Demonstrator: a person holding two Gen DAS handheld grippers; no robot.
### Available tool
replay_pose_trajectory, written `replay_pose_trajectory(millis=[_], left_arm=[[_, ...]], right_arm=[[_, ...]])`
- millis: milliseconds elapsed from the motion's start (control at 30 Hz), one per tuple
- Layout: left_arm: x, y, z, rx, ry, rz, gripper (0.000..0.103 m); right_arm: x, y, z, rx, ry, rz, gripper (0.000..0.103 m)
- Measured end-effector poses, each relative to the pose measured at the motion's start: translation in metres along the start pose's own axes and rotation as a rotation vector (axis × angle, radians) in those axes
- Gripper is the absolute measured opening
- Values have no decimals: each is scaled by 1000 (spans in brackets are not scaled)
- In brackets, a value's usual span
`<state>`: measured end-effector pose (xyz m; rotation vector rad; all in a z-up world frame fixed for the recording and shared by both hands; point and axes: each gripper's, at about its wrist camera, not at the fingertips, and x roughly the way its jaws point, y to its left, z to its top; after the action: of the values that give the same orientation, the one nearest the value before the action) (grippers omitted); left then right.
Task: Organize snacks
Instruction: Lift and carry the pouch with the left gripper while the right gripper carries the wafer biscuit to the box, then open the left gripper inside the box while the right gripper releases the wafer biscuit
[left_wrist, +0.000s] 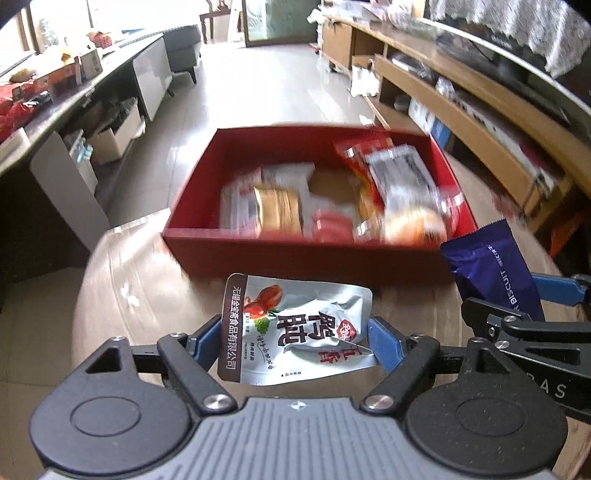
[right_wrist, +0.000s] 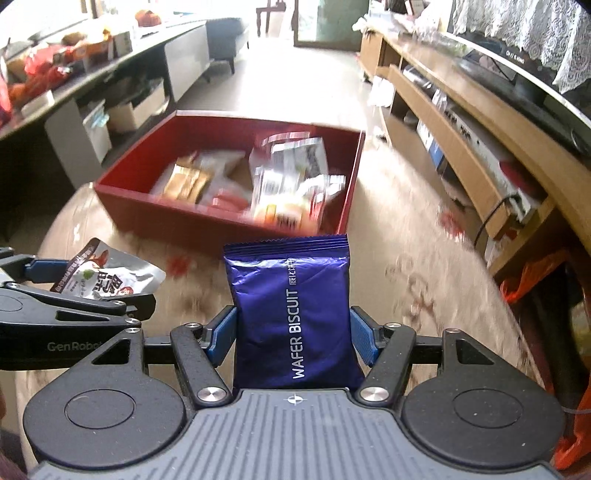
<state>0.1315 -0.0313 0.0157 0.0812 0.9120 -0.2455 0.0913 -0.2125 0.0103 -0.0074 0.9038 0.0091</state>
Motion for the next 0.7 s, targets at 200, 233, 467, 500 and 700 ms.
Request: replay_pose_trajectory(millis=[200,233,467,500,700], left_arm=[[10,5,40,-39,-40,14,81],[14,5,46,-43,-44,17,81],[35,7,71,-55,-49,42,81],[37,7,73,-58,-50,45,81],[49,12,82,-74,-47,70,81]], right_arm=[[11,-6,35,31,-53,5,71],[14,-7,41,36,-60,7,71],[37,-14,64,56,-71,13,71],[39,-14,65,55,-73,12,71],[53,-14,75,69,-77,27,71]])
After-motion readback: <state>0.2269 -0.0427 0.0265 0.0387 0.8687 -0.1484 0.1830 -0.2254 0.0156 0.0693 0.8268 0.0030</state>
